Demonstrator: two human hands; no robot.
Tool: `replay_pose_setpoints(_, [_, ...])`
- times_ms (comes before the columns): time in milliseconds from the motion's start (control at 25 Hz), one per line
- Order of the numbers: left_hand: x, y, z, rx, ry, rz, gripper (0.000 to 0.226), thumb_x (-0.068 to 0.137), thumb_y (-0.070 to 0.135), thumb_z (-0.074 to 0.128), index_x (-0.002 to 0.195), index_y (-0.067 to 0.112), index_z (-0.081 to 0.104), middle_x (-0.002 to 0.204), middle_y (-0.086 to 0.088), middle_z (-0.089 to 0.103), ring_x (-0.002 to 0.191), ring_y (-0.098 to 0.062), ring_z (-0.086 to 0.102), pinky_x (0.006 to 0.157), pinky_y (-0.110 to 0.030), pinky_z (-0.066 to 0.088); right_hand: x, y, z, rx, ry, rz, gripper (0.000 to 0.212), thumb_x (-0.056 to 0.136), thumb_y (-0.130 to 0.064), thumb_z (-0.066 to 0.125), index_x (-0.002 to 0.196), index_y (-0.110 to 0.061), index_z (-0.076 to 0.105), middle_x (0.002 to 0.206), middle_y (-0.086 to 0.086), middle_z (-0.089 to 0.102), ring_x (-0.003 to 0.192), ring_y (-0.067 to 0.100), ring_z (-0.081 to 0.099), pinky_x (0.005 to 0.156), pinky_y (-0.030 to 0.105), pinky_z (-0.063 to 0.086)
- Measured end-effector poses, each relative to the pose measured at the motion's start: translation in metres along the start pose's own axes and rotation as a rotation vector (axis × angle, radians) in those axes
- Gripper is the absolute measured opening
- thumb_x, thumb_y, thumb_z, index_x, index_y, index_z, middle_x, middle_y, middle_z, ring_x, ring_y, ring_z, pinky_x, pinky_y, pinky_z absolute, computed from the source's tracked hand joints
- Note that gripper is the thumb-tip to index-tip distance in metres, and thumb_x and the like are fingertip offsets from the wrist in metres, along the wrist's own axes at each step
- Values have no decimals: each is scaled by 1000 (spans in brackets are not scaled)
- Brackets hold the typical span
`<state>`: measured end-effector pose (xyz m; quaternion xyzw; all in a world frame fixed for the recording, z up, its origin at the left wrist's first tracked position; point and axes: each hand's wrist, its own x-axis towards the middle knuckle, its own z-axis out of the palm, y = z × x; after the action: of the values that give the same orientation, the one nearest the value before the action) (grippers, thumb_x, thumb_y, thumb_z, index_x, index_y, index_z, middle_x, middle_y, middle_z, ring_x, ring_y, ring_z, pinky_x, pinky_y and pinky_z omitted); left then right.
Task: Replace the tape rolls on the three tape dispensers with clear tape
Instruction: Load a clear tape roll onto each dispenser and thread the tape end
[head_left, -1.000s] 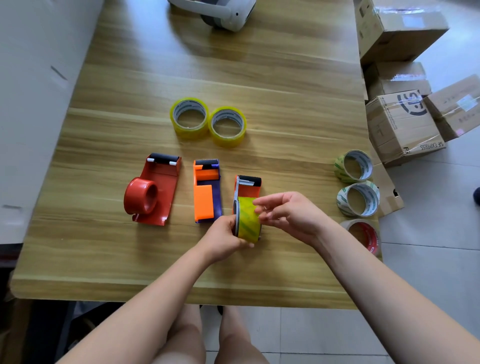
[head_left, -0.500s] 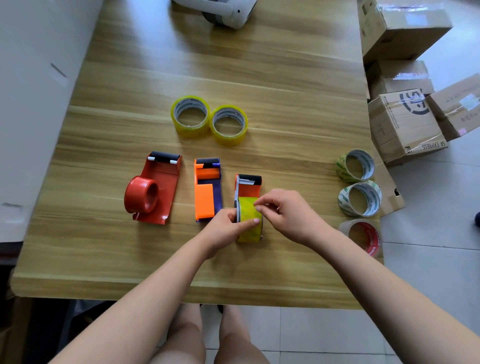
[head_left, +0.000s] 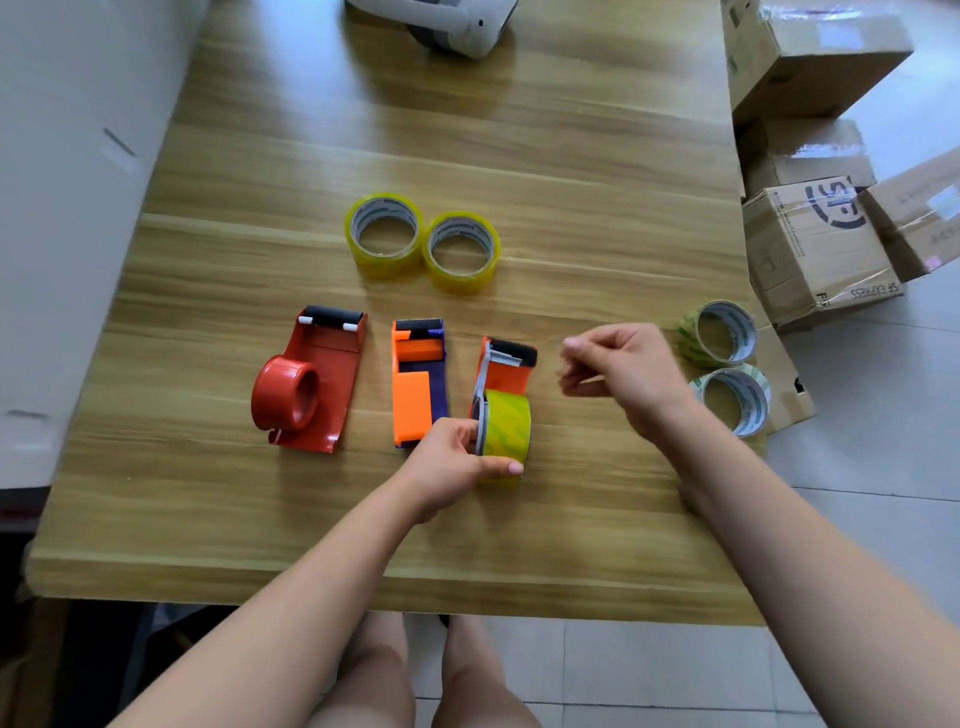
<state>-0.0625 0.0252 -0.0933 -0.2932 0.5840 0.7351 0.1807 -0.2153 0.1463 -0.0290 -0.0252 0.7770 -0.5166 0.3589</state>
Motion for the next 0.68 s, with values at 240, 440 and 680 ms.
replay_pose_setpoints(240, [-15,7,5,-13,-10,49,25,67,-1,77,90,7,71,92,-10,73,86,-16,67,85,-27,53,5,-5,-25,83,102,176,19,91,0,55,73,5,61,61,13,57,48,18,58,54,30,58])
replay_pose_setpoints(440, [-34,11,1,-33,-29,51,26,64,-10,76,82,8,70,77,-1,73,74,-11,67,69,-18,54,10,-8,-54,74,141,206,17,89,2,57,72,4,60,65,16,57,43,14,60,52,31,59])
replay_pose_setpoints(680, [-35,16,0,-113,45,68,28,64,-9,75,82,12,70,72,5,75,74,-8,70,67,-16,53,0,-4,-47,123,138,260,19,89,5,54,71,4,58,53,12,59,40,15,59,45,27,56])
